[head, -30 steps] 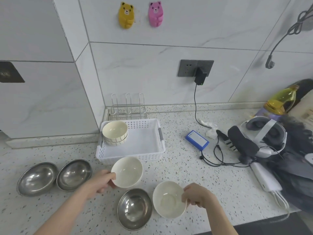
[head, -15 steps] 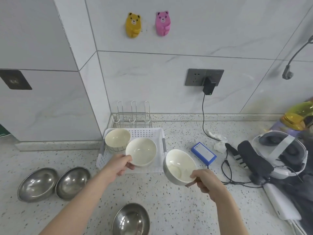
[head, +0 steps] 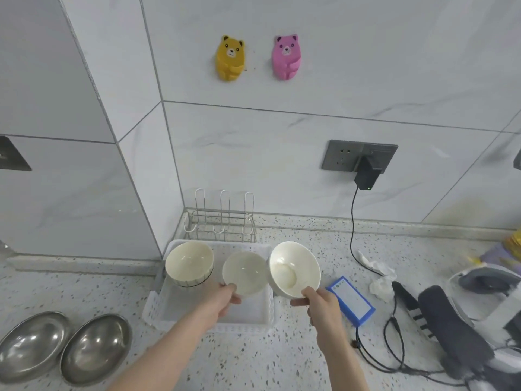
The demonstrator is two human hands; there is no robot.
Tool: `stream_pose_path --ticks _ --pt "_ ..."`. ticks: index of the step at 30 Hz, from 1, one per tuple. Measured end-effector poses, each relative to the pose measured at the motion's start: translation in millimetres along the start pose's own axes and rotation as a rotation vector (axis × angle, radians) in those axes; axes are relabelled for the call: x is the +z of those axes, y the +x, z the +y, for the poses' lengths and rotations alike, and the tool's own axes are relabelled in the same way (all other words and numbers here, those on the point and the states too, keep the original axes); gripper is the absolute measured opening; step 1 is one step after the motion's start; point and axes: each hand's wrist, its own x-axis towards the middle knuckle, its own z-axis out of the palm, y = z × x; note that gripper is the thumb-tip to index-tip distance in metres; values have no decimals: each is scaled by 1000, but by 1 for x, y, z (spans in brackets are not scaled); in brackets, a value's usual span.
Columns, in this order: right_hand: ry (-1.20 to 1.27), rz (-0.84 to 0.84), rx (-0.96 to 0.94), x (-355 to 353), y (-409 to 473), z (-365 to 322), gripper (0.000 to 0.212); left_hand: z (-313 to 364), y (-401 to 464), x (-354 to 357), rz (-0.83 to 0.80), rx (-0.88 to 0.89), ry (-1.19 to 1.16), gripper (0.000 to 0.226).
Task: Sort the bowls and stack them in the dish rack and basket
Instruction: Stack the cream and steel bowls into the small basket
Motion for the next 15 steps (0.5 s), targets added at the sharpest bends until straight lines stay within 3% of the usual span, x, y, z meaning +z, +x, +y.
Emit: stream_pose_path --ticks 6,15 --pt "-112 -15 -118 27 21 -4 45 -1 18 9 18 16 -17 15" --pt "-213 -123 -145 44 37 -12 48 1 24 14 -22 8 -4 23"
